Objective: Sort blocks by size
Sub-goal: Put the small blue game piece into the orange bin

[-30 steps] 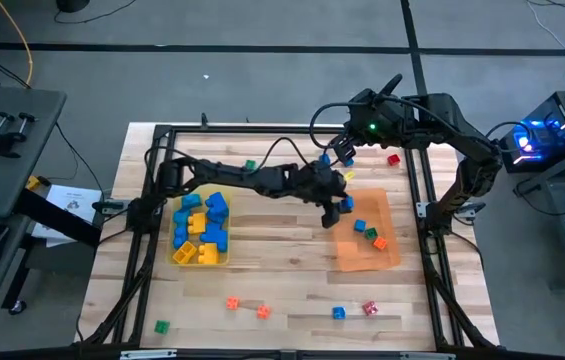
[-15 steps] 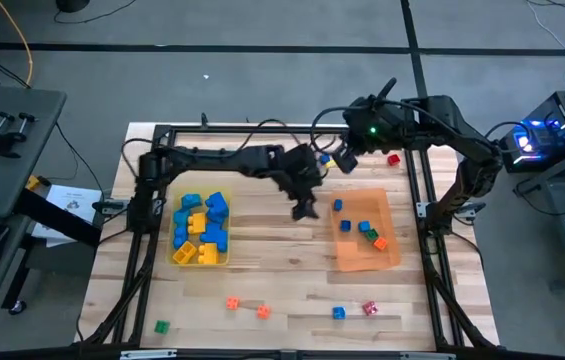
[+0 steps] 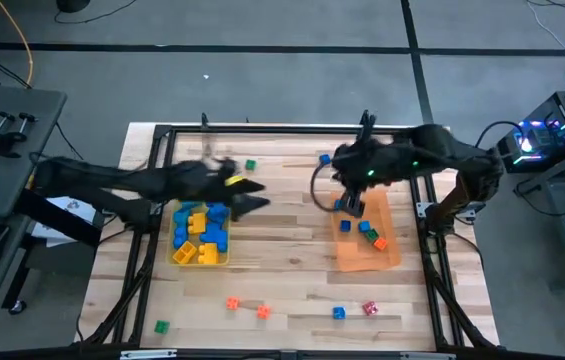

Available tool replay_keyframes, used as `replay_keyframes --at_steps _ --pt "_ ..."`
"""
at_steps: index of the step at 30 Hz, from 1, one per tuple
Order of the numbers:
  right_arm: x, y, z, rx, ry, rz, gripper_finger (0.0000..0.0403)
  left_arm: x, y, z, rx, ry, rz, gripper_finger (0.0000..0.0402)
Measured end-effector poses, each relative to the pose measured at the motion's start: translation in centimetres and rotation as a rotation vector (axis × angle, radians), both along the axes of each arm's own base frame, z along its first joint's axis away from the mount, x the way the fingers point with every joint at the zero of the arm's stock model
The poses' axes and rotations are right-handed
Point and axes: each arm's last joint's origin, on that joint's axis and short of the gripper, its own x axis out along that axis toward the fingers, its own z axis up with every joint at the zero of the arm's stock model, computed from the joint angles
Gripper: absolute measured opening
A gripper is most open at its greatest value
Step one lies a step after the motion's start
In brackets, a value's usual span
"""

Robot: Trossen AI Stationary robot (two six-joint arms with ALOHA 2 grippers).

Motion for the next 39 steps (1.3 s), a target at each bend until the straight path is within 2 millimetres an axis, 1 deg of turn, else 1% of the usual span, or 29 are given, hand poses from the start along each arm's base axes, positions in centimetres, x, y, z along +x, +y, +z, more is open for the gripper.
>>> replay_keyframes --at_steps 1,3,5,7,11,13,15,17,19,21,23,26,28,30,35,37,39 --pt "0.5 0.5 -0.7 0.046 0.013 0.018 0.0001 -1.1 -0.4 0.5 0.003 -0.029 0.033 0.0323" --pt "1.5 2.3 -2.3 0.163 0.028 0.044 0.0008 -3.2 -1.1 1.1 0.013 -0.068 0.077 0.0323" --pt "2.2 4.9 -4.3 0.265 0.052 0.057 0.0022 -4.7 -1.8 1.9 0.023 -0.109 0.084 0.0323" --pt "2.2 8.0 -6.5 0.331 0.094 0.032 0.0043 -5.7 -2.3 2.2 0.062 -0.106 0.055 0.0323" --pt "1.2 14.8 -11.4 0.477 0.116 -0.082 0.0099 -6.8 -3.3 2.4 0.113 -0.101 -0.043 0.0323" --pt "0.6 18.3 -13.9 0.552 0.115 -0.074 0.0131 -7.0 -3.7 2.4 0.124 -0.095 -0.088 0.0323" --pt "-0.1 21.3 -16.1 0.624 0.134 -0.059 0.0164 -7.1 -4.0 2.3 0.126 -0.083 -0.115 0.0323" --pt "-0.5 23.7 -18.1 0.689 0.172 -0.031 0.0196 -7.0 -4.3 2.2 0.131 -0.086 -0.129 0.0323" --pt "-0.5 25.3 -20.3 0.695 0.240 -0.005 0.0225 -7.0 -4.4 2.2 0.132 -0.082 -0.135 0.0323" --pt "-0.1 26.2 -22.5 0.647 0.313 0.031 0.0247 -6.9 -4.5 2.1 0.127 -0.079 -0.139 0.0323" --pt "0.2 26.4 -24.2 0.568 0.374 0.073 0.0262 -6.9 -4.6 2.1 0.126 -0.080 -0.146 0.0323" --pt "1.0 26.1 -26.3 0.444 0.433 0.142 0.0270 -7.0 -4.7 2.1 0.126 -0.080 -0.150 0.0323" --pt "1.3 25.5 -27.3 0.360 0.459 0.171 0.0271 -7.0 -4.7 2.1 0.122 -0.080 -0.148 0.0323" --pt "1.5 24.7 -27.7 0.280 0.466 0.174 0.0271 -7.0 -4.7 2.1 0.111 -0.081 -0.143 0.0323" --pt "1.5 23.3 -27.8 0.096 0.472 0.173 0.0271 -7.0 -4.7 2.1 0.105 -0.081 -0.140 0.0323" --pt "1.6 23.1 -27.8 0.093 0.474 0.179 0.0271 -7.0 -4.7 2.1 0.101 -0.081 -0.136 0.0323" --pt "1.8 23.1 -28.1 0.137 0.493 0.208 0.0271 -7.0 -4.7 2.1 0.102 -0.081 -0.134 0.0323"
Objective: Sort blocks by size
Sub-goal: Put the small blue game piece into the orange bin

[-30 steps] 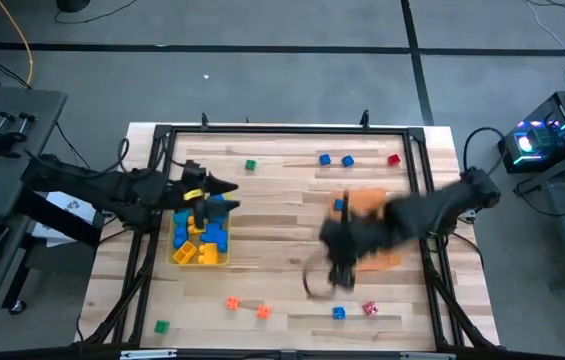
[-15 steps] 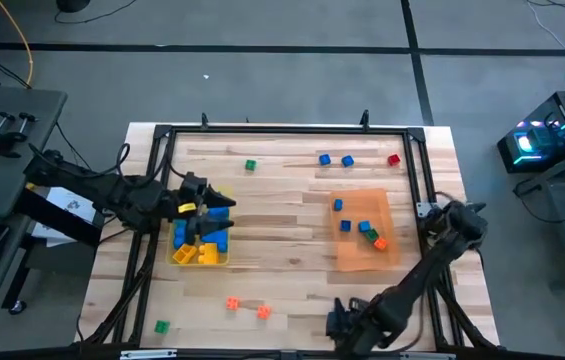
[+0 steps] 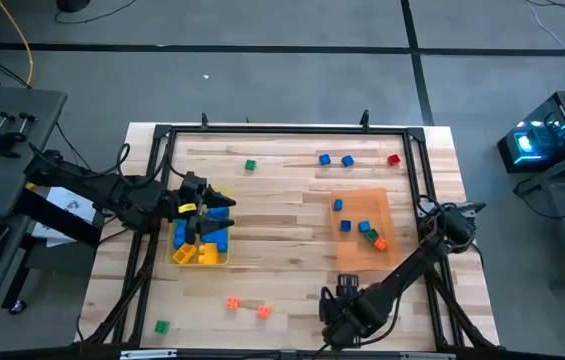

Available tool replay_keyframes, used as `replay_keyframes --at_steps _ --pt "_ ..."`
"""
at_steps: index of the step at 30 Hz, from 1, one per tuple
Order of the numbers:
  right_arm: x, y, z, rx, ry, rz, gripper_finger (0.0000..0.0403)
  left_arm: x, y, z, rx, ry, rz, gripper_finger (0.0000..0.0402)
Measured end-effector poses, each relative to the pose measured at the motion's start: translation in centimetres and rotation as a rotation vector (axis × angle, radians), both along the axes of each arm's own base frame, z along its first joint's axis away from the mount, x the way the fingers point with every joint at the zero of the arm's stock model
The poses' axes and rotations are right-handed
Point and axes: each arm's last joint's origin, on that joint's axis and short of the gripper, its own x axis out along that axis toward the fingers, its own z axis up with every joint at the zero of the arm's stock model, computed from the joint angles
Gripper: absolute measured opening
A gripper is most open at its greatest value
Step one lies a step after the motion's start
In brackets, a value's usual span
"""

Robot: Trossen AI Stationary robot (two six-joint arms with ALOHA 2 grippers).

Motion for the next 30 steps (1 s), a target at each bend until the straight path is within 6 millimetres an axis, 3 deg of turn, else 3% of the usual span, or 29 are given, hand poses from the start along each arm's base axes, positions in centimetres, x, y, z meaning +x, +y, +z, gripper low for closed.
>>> replay_keyframes --at_steps 17,25,30 --pt "0.6 -1.6 -3.4 0.109 0.023 -0.006 0.0271 0.0 0.0 0.0 0.000 0.001 0.001 0.0323" --pt "0.3 -1.6 -4.0 0.099 0.023 0.002 0.0271 0.0 0.0 0.0 0.001 0.003 0.001 0.0323" --pt "0.3 -1.6 -4.3 0.068 0.012 -0.025 0.0242 0.0 0.0 0.0 0.001 0.003 0.001 0.0323"
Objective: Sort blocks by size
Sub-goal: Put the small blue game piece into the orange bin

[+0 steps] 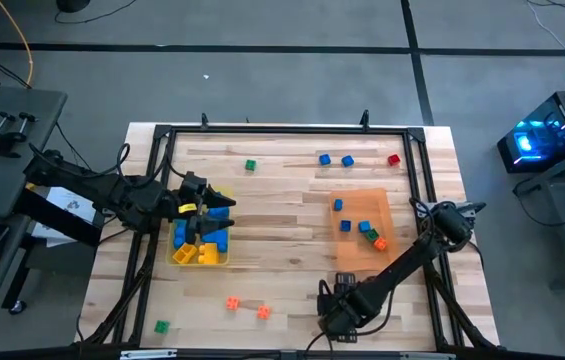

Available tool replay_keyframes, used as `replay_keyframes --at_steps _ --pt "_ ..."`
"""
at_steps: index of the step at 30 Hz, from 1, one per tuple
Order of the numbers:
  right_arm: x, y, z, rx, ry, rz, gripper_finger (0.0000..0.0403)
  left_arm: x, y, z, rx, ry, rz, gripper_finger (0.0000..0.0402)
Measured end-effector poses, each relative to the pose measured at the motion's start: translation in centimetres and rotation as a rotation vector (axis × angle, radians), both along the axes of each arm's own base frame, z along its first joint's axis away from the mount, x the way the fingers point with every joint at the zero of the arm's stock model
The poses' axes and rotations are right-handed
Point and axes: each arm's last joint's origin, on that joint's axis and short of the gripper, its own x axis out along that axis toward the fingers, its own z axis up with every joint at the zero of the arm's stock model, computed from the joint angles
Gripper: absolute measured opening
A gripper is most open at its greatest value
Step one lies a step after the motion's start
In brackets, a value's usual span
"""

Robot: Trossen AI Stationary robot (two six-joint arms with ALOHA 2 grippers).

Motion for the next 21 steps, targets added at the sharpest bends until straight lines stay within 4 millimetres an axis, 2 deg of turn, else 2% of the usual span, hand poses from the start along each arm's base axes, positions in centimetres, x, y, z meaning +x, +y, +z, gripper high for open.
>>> replay_keyframes --at_steps 6,8,10,13,15,17,21 --pt "0.2 0.2 0.4 0.015 0.016 -0.017 0.0136 0.0 0.0 0.0 0.000 0.000 0.000 0.0323" --pt "0.9 0.6 1.3 0.065 0.012 -0.017 0.0136 0.0 0.0 0.0 0.000 -0.001 0.000 0.0323" --pt "1.5 1.0 3.1 0.108 -0.026 0.000 0.0136 0.0 0.0 0.0 0.000 0.000 0.000 0.0323" --pt "1.9 1.1 7.1 0.105 -0.115 0.037 0.0136 0.0 0.0 0.0 0.001 0.000 0.008 0.0323" --pt "1.4 0.4 9.4 0.007 -0.150 0.022 0.0136 0.0 0.0 0.0 0.003 0.001 0.016 0.0323" --pt "0.5 -1.3 11.2 -0.145 -0.146 -0.039 0.0136 0.0 0.1 0.0 0.004 0.002 0.017 0.0323" --pt "-1.7 -5.6 13.1 -0.370 -0.091 -0.237 0.0136 0.0 0.1 0.0 0.004 0.002 0.017 0.0323"
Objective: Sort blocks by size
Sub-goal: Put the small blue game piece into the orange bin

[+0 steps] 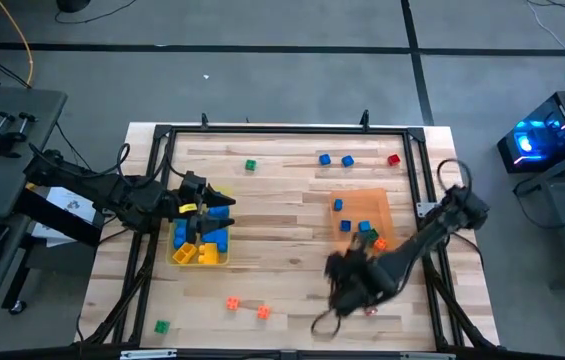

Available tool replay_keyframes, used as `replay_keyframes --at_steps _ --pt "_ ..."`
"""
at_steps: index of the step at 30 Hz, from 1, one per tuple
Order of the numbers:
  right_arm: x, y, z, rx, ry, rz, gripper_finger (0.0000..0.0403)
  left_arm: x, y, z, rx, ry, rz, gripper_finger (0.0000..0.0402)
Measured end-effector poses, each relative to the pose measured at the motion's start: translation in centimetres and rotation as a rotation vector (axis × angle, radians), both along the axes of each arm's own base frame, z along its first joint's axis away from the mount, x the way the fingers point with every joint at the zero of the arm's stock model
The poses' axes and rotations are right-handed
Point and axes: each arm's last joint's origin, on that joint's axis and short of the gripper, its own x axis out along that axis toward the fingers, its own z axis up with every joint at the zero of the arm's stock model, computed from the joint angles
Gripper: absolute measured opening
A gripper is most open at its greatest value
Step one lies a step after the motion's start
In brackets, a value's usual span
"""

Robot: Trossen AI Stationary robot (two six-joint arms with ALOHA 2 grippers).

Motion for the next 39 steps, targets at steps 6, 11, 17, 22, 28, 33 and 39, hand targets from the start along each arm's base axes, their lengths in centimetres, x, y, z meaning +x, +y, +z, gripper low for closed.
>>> replay_keyframes --at_steps 6,11,17,22,28,33,39 --pt "-3.8 -5.8 -0.8 -0.015 0.012 -0.352 0.0138 0.0 0.0 0.0 0.000 -0.001 0.000 0.0323" --pt "-6.5 -9.2 -1.8 0.100 -0.052 -0.668 0.0185 0.0 0.0 0.0 0.000 -0.001 0.000 0.0323" --pt "-7.2 -10.0 -0.8 0.252 -0.153 -0.697 0.0237 0.0 0.0 0.0 0.000 0.000 0.001 0.0323" --pt "-7.2 -10.0 0.2 0.313 -0.227 -0.835 0.0242 0.0 0.0 0.0 -0.028 -0.002 0.005 0.0323" --pt "-5.1 -11.9 0.4 0.364 -0.446 -1.052 0.0243 0.0 -0.1 0.0 -0.044 0.001 -0.019 0.0323" --pt "-3.8 -17.6 0.4 0.283 -0.455 -1.091 0.0241 0.0 -0.1 0.1 -0.050 -0.005 -0.019 0.0323" --pt "-4.1 -27.7 -0.5 0.188 -0.323 -0.957 0.0240 0.0 -0.1 0.1 -0.050 -0.004 -0.018 0.0323"
